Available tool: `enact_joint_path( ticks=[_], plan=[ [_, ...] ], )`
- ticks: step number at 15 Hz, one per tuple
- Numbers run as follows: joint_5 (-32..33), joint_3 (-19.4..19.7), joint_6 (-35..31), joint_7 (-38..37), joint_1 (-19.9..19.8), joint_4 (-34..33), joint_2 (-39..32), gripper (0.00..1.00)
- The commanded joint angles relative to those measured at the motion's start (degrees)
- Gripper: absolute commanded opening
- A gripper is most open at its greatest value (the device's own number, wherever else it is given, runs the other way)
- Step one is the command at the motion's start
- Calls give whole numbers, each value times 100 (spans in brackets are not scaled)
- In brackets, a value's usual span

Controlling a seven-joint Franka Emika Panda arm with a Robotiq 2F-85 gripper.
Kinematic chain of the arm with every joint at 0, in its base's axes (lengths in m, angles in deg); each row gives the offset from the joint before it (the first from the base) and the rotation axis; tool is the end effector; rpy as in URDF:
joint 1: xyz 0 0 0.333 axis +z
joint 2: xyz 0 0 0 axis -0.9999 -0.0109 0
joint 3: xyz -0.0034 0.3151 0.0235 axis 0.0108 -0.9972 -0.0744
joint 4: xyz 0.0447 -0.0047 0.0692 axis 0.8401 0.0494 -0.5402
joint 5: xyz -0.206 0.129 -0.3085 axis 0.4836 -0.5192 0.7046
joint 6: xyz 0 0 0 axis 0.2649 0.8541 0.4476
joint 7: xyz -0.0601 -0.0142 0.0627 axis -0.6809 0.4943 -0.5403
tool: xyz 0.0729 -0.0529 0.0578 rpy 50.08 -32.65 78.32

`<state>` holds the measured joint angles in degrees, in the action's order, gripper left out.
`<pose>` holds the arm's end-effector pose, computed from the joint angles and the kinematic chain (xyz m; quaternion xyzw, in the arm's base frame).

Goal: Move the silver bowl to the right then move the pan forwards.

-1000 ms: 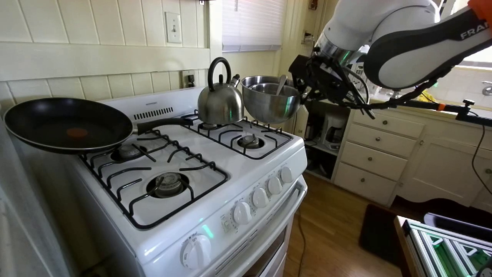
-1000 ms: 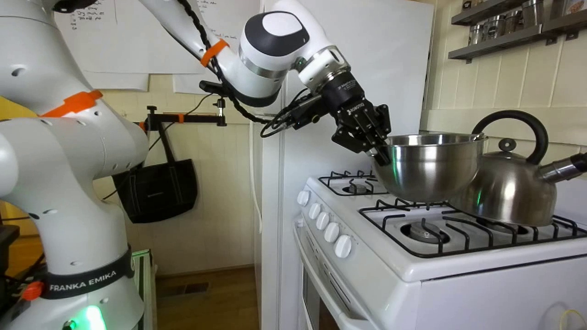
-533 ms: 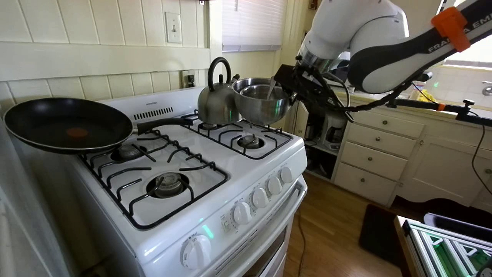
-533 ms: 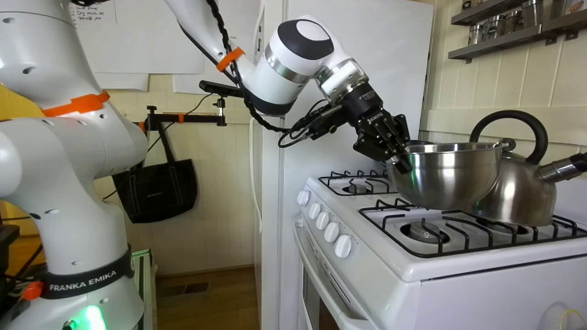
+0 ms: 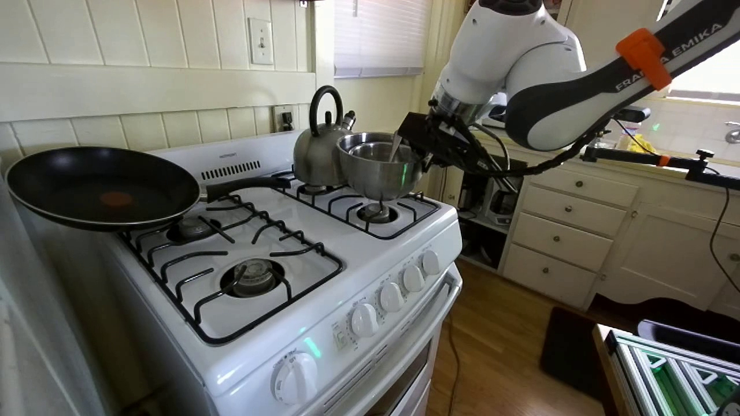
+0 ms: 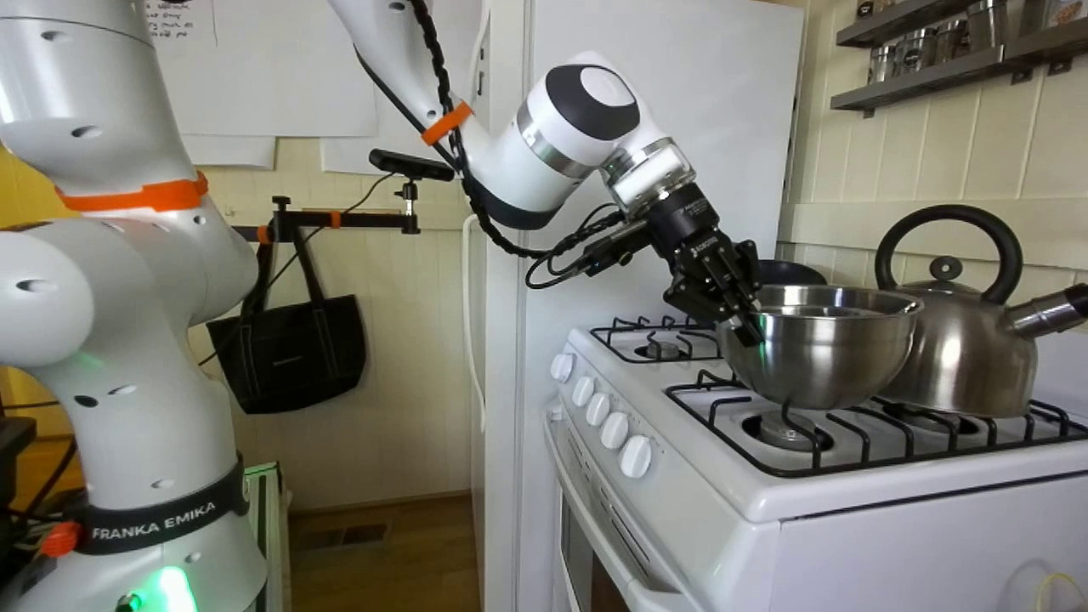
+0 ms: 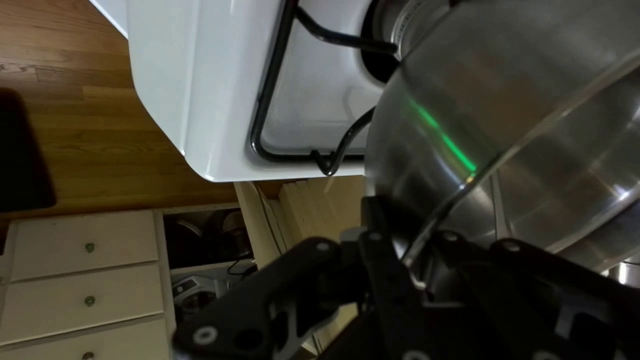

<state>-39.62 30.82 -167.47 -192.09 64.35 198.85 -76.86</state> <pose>0.4728 -0.1771 0.4175 0.6484 -0.6862 0.3238 0.0618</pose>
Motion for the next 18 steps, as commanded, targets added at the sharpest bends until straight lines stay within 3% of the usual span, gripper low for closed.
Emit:
enact_joint_path(
  ticks=[1, 2, 3, 11, 18],
  plan=[
    [74, 413, -20, -181, 448, -182, -102, 4],
    [59, 478, 1, -157, 515, -170, -102, 39],
    [61, 523, 2, -159, 570, -167, -93, 40],
    [333, 516, 383, -277, 823, -285, 312, 98],
    [204, 267, 1323, 87, 1209, -206, 1142, 100]
  ],
)
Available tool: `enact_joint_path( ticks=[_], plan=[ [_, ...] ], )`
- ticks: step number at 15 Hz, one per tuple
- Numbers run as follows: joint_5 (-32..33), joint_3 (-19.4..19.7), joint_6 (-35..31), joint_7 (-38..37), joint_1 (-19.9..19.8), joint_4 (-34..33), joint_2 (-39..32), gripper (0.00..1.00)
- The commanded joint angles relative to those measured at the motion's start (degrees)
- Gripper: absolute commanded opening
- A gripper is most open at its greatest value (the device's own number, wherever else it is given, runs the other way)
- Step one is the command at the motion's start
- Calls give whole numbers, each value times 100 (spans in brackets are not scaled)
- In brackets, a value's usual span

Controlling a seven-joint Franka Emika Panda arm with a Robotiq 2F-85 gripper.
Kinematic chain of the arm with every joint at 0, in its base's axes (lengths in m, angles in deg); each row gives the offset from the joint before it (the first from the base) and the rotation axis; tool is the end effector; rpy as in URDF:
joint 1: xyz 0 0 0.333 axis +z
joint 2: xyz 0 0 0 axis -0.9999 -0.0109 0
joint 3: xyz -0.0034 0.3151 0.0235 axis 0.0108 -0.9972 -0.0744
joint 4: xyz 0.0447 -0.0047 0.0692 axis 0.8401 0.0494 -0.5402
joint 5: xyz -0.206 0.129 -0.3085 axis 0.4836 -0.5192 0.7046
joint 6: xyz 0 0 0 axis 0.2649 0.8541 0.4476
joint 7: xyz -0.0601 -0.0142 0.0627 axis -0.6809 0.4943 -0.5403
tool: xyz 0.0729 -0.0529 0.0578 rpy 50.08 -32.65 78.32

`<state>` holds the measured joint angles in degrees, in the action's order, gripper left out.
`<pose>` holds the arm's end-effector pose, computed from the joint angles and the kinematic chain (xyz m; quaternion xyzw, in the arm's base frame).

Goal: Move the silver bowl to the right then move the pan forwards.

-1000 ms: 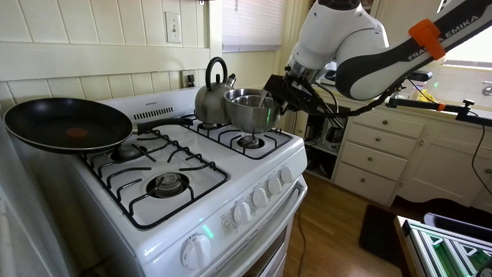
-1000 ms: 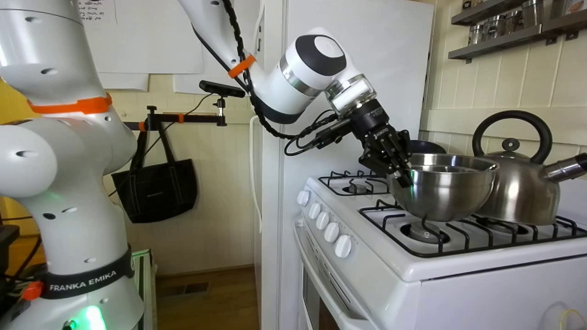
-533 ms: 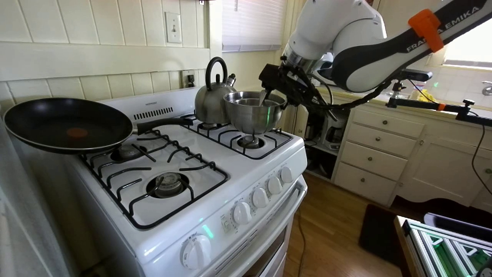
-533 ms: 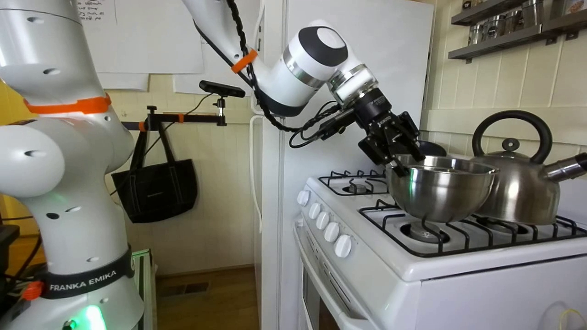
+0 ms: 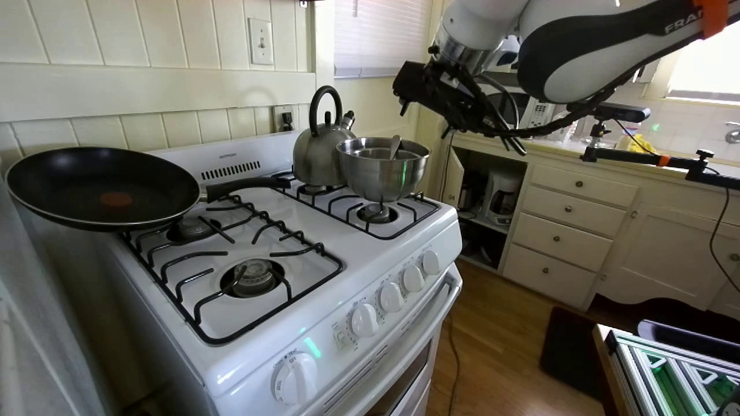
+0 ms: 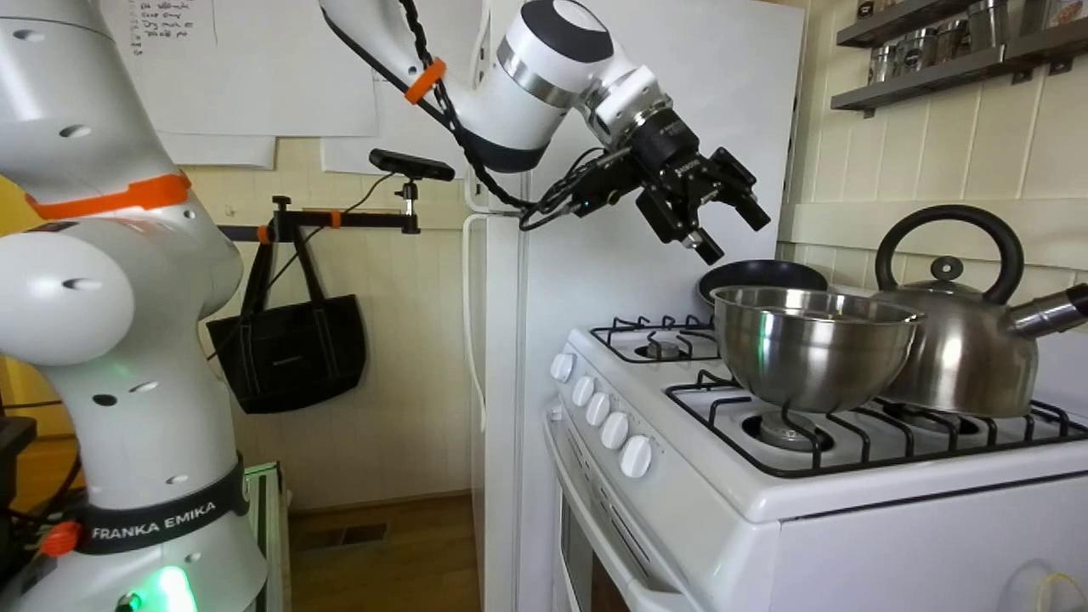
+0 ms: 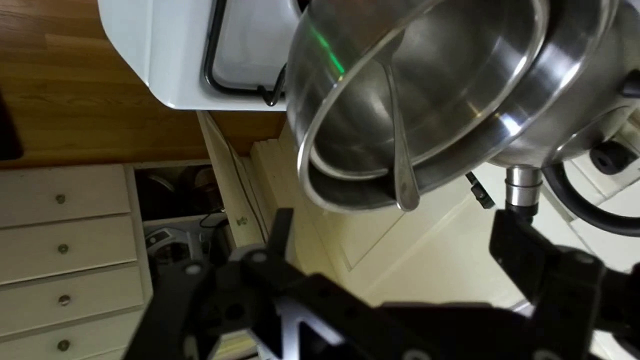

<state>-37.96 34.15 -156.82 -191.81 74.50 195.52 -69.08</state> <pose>0.4736 -0.1357 0.4981 0.6446 -0.6621 0.3735 0.0815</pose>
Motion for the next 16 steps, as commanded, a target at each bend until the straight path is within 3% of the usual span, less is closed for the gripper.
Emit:
enact_joint_path(
  ticks=[1, 5, 8, 10, 13, 14, 16],
  plan=[
    [36, -42, -33, 179, 277, 124, 398, 99],
    [-205, -14, -1236, 738, 567, -229, 84, 100],
    [-604, 99, -2229, 1157, 818, -733, -536, 100],
    [-1658, 400, -2638, 2247, 1248, -1096, -1055, 100],
    [-3038, 1234, -2667, 3457, 2551, -1351, -1594, 100],
    [-2362, 750, -2628, 2869, 1816, -1074, -1180, 100],
    [-2806, 1062, -2628, 3254, 2344, -1251, -1506, 100]
  ],
)
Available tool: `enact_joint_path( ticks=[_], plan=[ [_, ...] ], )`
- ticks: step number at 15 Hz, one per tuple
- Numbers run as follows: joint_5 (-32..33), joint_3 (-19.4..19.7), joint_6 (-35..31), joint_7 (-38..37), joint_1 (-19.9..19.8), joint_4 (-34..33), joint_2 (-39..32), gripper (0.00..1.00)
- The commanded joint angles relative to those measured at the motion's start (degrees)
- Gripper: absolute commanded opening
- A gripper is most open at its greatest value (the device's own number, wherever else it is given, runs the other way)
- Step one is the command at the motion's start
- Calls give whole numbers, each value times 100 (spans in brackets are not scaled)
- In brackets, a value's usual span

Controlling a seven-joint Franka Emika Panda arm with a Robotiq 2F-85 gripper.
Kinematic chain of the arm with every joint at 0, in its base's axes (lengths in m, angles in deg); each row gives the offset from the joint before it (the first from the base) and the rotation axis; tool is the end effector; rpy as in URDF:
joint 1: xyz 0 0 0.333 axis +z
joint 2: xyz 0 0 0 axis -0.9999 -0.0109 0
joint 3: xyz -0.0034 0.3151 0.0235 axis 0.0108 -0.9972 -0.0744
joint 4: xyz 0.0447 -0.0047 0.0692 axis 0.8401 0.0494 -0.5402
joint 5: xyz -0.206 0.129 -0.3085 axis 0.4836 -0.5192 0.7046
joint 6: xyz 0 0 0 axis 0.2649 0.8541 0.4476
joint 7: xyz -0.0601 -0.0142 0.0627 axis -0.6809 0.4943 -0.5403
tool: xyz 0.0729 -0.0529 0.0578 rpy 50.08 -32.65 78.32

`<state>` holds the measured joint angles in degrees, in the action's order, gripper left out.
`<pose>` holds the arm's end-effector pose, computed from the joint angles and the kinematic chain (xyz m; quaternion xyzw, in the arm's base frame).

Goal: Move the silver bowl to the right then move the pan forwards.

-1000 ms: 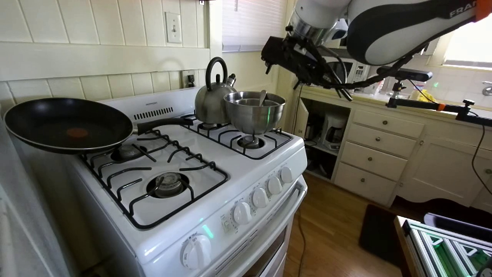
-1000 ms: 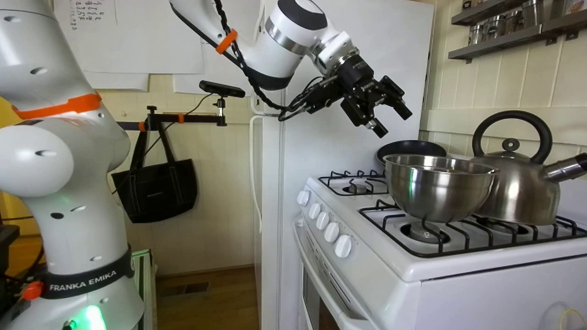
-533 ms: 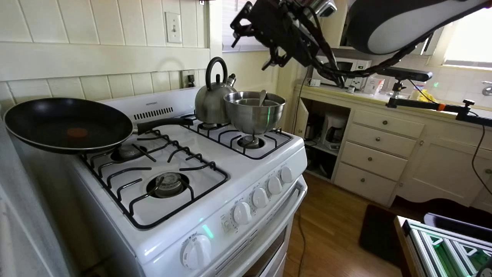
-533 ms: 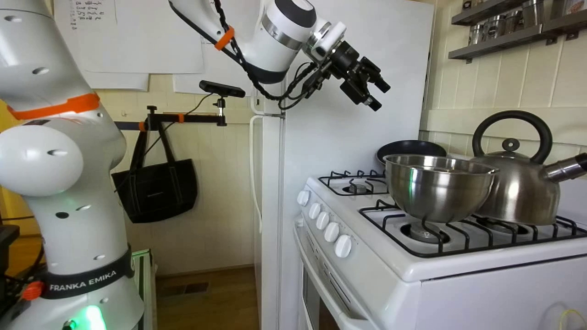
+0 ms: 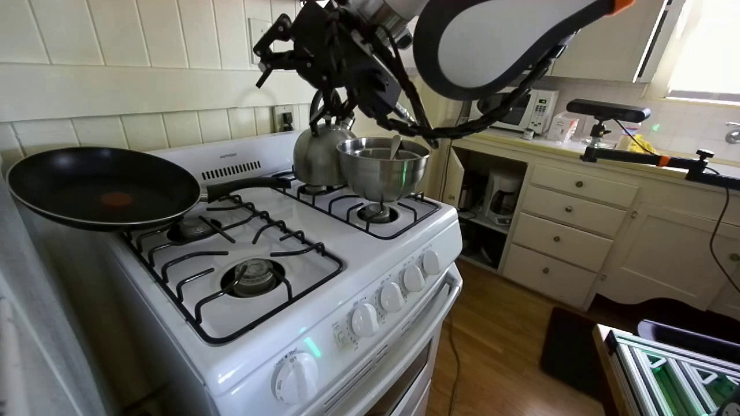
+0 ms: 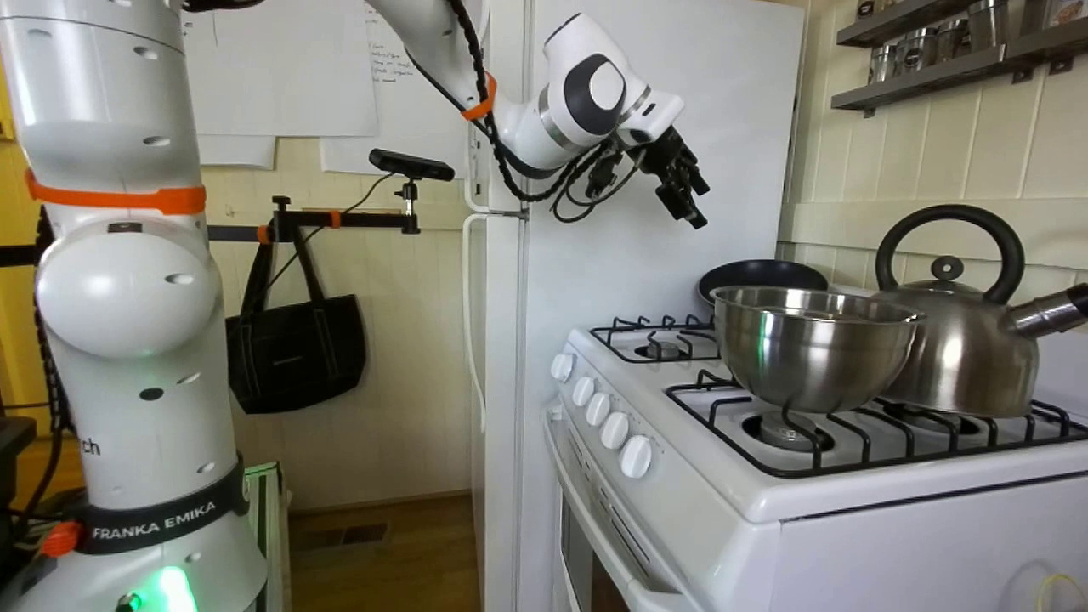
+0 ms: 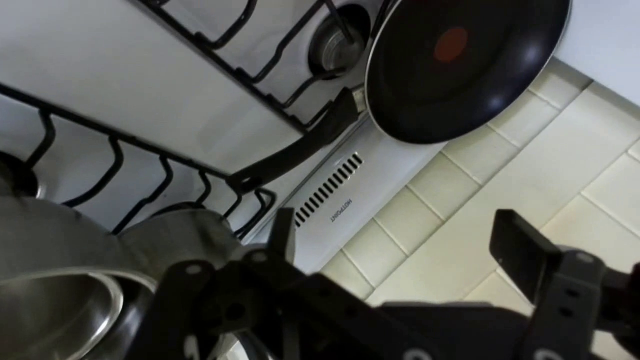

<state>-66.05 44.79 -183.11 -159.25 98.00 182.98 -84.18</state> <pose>0.5853 -0.0106 0.5250 -0.7842 0.4561 -0.3922 0.1523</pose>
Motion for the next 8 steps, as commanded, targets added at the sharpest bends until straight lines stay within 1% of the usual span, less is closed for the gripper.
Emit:
enact_joint_path(
  ticks=[1, 2, 3, 4, 5, 7, 8],
  plan=[
    [-39, 33, 0, 19, 84, -53, -71, 100],
    [-51, 50, 0, 26, 116, -84, -98, 100],
    [-117, 72, 145, -369, 88, -142, -167, 100],
    [-179, 101, 315, -653, 49, -415, -432, 100],
    [-624, 84, 322, -539, 69, -534, -601, 100],
    [-1363, 22, 507, -334, 47, -1007, -1036, 100],
    [-1835, -69, 574, -112, 7, -1182, -1200, 100]
  ],
)
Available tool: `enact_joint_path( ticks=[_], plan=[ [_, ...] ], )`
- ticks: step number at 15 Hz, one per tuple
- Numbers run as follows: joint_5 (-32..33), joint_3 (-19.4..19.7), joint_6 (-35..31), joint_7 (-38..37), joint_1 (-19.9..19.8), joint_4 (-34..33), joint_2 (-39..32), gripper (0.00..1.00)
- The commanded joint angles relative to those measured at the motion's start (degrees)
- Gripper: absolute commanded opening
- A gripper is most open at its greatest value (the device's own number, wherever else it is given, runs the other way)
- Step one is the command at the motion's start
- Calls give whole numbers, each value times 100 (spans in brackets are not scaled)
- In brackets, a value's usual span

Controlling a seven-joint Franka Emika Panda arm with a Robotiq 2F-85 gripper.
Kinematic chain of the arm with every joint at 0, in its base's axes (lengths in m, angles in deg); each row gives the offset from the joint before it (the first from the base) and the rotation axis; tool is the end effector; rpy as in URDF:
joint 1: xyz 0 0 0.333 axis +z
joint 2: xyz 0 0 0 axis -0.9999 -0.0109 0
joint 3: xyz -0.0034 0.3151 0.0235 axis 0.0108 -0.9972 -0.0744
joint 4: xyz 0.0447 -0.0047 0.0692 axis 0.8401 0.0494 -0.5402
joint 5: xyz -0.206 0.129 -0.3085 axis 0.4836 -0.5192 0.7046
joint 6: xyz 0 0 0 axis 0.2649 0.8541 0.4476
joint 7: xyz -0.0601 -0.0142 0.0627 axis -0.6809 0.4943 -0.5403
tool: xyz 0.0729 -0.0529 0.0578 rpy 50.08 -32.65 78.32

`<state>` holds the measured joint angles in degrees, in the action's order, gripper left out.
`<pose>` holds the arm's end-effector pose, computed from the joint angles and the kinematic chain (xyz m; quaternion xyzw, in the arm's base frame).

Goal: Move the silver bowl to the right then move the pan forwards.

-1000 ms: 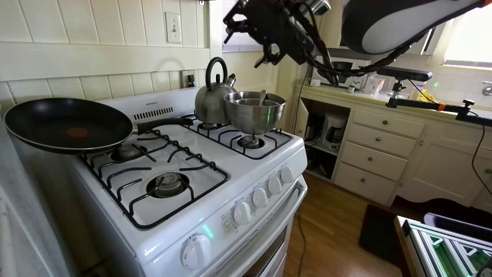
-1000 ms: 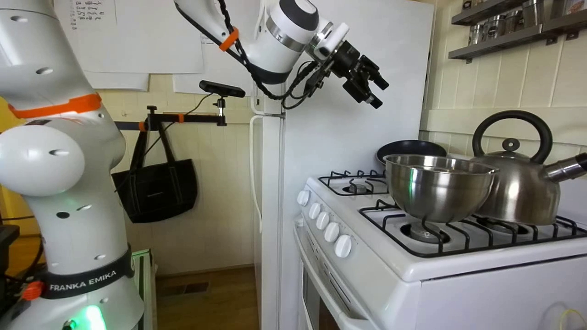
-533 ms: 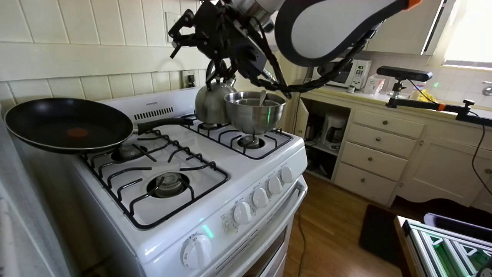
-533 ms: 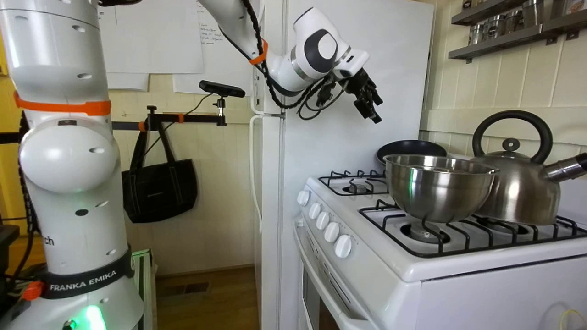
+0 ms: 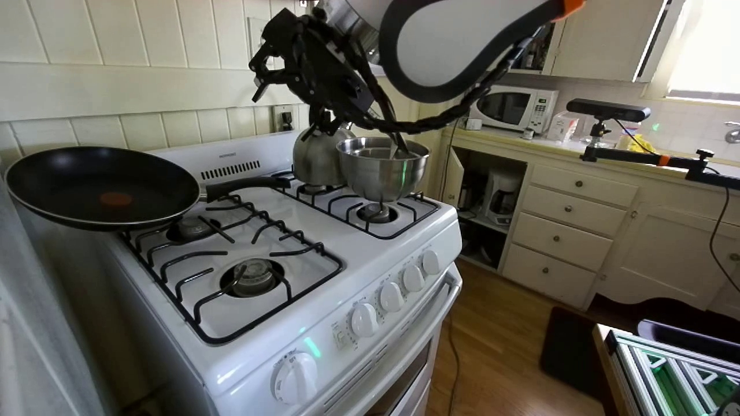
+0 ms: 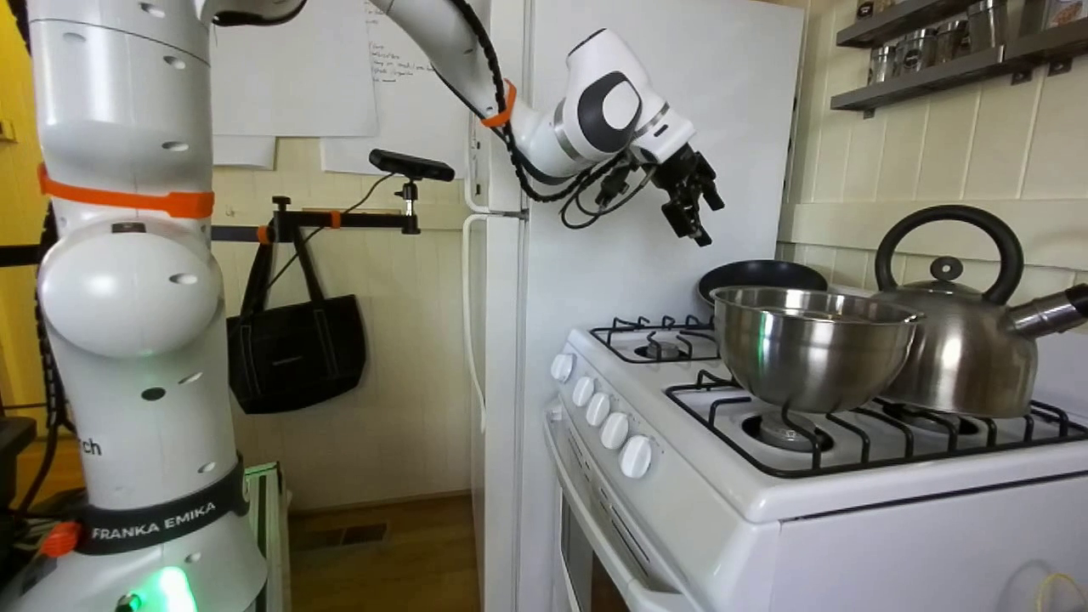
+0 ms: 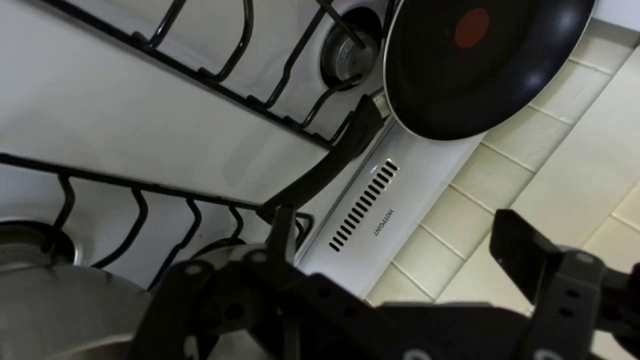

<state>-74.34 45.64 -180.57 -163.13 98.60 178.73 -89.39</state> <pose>0.6119 -0.0213 0.5060 -0.7463 0.5390 -0.3493 0.1749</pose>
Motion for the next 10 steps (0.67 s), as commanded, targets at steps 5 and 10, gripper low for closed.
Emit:
enact_joint_path(
  ticks=[5, 10],
  plan=[
    [-1662, -504, 1303, 408, -415, -2468, -1890, 100],
    [-2616, -1260, 2241, 1937, -1084, -4072, -2973, 100]
  ],
)
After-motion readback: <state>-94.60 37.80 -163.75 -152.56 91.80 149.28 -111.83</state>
